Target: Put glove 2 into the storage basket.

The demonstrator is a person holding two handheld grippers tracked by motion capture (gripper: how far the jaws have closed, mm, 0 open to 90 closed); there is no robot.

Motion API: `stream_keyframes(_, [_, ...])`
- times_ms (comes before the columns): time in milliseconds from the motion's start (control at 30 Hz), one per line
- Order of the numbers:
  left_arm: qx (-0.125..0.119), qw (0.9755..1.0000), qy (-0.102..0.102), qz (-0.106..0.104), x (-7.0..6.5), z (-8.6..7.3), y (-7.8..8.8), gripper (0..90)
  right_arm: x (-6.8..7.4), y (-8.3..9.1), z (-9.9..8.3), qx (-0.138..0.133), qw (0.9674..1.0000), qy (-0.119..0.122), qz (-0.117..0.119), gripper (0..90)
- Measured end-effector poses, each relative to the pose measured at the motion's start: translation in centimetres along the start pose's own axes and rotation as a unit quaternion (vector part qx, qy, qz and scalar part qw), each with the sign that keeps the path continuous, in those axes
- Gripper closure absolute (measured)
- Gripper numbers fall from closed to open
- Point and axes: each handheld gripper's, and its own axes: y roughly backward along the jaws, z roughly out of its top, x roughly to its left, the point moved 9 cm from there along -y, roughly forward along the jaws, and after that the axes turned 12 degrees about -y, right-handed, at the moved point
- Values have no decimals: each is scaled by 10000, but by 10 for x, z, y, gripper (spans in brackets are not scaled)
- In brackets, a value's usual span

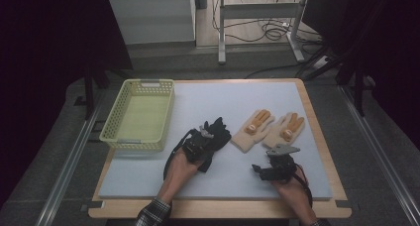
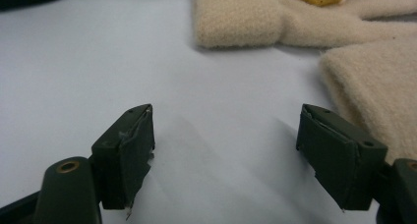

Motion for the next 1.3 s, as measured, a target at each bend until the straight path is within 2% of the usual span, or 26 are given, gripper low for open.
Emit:
stream_keyframes(67, [-38, 10000, -5, -38, 3, -1, 1, 639, 0, 0, 0, 2, 10000, -3, -2, 219])
stream_keyframes(100, [-38, 10000, -5, -38, 3, -1, 1, 647, 0, 0, 0, 1, 10000, 0, 0, 219])
stream_keyframes(267, [-84, 9997, 111, -199, 14, 1, 7, 657, 0, 0, 0, 2, 10000, 0, -1, 219])
stream_keyframes(433, [-206, 9995, 204, -138, 28, 12, 23, 654, 0, 0, 0, -1, 10000, -6, 4, 219])
stream_keyframes(600, [-245, 9995, 216, 12, 41, 26, 39, 648, 0, 0, 0, 0, 10000, 0, 1, 219])
stream_keyframes(767, [-291, 9990, 328, 104, 58, 36, 50, 645, 0, 0, 0, -6, 10000, -19, 8, 219])
stream_keyframes(900, [-320, 9987, 384, 130, 68, 40, 59, 645, 0, 0, 0, -2, 10000, -10, 4, 219])
stream_keyframes(1133, [-289, 9978, 500, 319, 91, 44, 71, 644, 0, 0, 0, -7, 10000, -1, 6, 219])
stream_keyframes(1300, [-191, 9965, 602, 549, 111, 44, 80, 641, 0, 0, 0, -17, 10000, -8, 9, 219])
